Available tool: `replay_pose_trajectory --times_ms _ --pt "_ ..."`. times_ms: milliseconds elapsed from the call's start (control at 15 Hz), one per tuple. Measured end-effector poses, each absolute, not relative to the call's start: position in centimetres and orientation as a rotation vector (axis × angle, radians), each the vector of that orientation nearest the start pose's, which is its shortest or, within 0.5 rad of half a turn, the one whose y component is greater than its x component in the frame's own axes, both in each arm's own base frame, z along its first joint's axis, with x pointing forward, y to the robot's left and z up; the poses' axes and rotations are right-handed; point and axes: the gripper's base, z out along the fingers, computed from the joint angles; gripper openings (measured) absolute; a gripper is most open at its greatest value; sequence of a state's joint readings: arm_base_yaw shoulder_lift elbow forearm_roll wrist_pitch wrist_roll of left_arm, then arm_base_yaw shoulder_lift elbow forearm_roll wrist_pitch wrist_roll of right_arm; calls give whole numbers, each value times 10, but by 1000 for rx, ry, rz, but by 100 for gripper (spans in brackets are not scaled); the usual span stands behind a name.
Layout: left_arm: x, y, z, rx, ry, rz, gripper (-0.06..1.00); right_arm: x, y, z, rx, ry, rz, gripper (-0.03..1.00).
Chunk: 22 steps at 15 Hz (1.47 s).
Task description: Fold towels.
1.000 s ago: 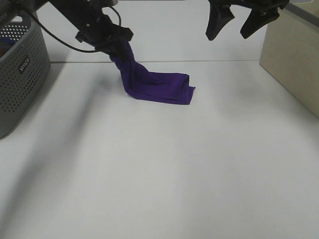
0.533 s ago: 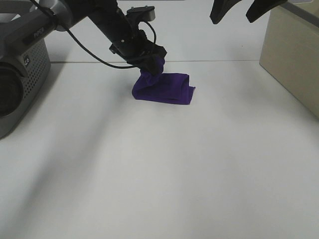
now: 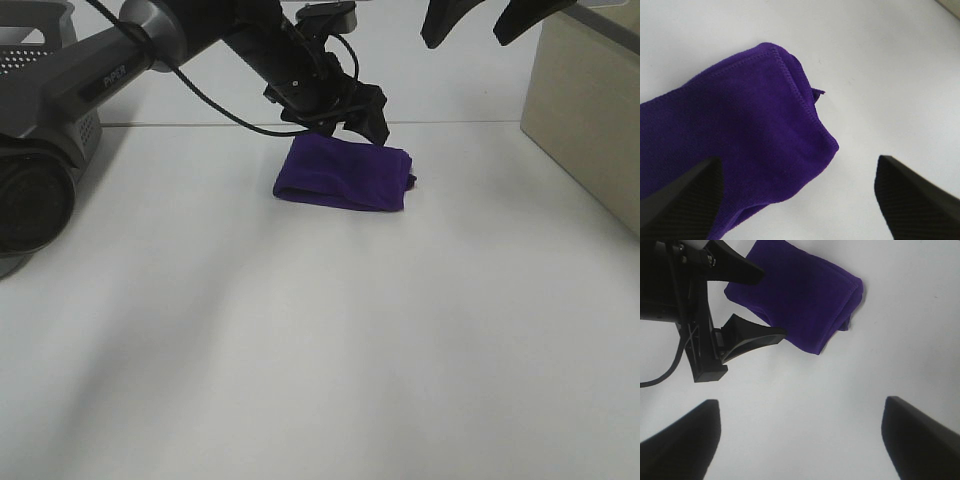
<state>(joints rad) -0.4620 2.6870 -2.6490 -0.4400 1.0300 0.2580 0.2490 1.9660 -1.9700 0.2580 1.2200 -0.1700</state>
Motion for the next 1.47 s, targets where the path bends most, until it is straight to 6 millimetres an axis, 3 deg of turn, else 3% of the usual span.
replay_pose_trajectory --times_ms 133,267,467,667,733,867,1000,1067,1133,1200,1333,1467 --pt "495 -282 186 765 2409 -632 77 412 127 334 -514 2638 378 85" --pt "496 -269 207 803 2395 -490 77 412 127 334 -515 2638 376 85" --pt "506 -203 246 751 2463 -193 77 412 126 334 -527 2637 347 85" --pt "519 -137 279 512 2465 -131 77 414 119 334 -475 2648 344 85" --pt "520 -125 285 465 2462 -121 77 415 116 334 -455 2652 348 85" --pt "521 -77 304 292 2462 -101 77 422 88 338 -353 2647 330 85" --pt "510 -32 322 168 2487 -69 77 421 61 347 -271 2632 297 85" --pt "496 -13 336 118 2499 -53 77 416 51 353 -246 2626 276 85" --pt "460 10 353 54 2554 -33 77 387 31 367 -178 2630 223 85" --pt "447 14 358 42 2570 -25 77 379 26 371 -165 2629 207 85" --pt "391 20 371 35 2623 26 77 327 17 389 -145 2613 147 85" --pt "330 19 386 32 2584 64 77 270 15 394 -116 2609 140 85"
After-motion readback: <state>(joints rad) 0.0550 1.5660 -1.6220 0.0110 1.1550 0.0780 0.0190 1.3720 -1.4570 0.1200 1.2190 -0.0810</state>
